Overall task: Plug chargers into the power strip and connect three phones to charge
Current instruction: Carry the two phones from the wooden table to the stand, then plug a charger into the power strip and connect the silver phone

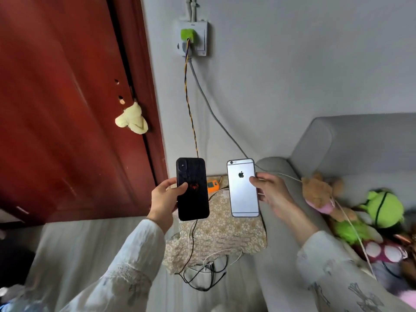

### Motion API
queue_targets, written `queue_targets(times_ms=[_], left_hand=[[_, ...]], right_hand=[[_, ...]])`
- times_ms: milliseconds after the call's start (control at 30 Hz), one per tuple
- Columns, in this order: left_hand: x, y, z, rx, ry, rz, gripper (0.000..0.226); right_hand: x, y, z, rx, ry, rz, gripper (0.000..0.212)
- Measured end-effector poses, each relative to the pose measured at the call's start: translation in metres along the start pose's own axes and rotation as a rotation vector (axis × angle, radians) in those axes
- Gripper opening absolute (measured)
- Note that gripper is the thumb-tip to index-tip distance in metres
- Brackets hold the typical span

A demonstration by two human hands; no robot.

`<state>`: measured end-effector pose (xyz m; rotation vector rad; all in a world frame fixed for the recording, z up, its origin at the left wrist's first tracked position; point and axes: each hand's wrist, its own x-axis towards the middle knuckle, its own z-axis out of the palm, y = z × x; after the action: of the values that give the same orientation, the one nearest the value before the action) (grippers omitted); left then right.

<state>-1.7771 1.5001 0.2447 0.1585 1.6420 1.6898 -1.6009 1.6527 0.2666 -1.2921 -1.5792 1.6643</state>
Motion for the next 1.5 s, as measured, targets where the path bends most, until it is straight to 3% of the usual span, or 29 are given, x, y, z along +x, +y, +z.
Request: queue_targets(times_ms=[367, 467, 633, 867, 1033, 1133, 1367, 1500], left_hand=[[0.102, -0.032, 0.059, -0.011, 0.103, -0.056, 0.016], [0.138, -0.072, 0.082, -0.013, 0.143, -0.08, 0.015], [0.195, -0.166, 0.105, 0.046, 0.183, -0.145, 0.018], [0.275, -0.295, 0.109, 0.175, 0.118, -0.163, 0.016], [0.315, -0.356, 0.112, 0.2, 0.022, -0.082, 0.019], [0.333, -0.373, 0.114, 0.258, -0.026, -0.021, 0.024], [0.353, -0.387, 0.115, 0.283, -0.069, 0.023, 0.019], [0.351, -0.386, 0.103, 0.44, -0.14, 0.042, 0.015]], right_hand=[[0.147, 0.028, -0.008, -0.107, -0.175, 0.047, 0.012], [0.197, 0.063, -0.012, -0.145, -0.216, 0.074, 0.018], [0.268, 0.154, -0.017, -0.191, -0.254, 0.157, 0.011], [0.332, 0.286, -0.022, -0.317, -0.216, 0.183, 0.011], [0.379, 0.341, -0.03, -0.316, -0.36, 0.264, 0.015], [0.406, 0.358, -0.034, -0.314, -0.41, 0.297, 0.049], [0.425, 0.365, -0.025, -0.389, -0.536, 0.198, 0.041], [0.417, 0.371, -0.027, -0.465, -0.593, 0.189, 0.047]])
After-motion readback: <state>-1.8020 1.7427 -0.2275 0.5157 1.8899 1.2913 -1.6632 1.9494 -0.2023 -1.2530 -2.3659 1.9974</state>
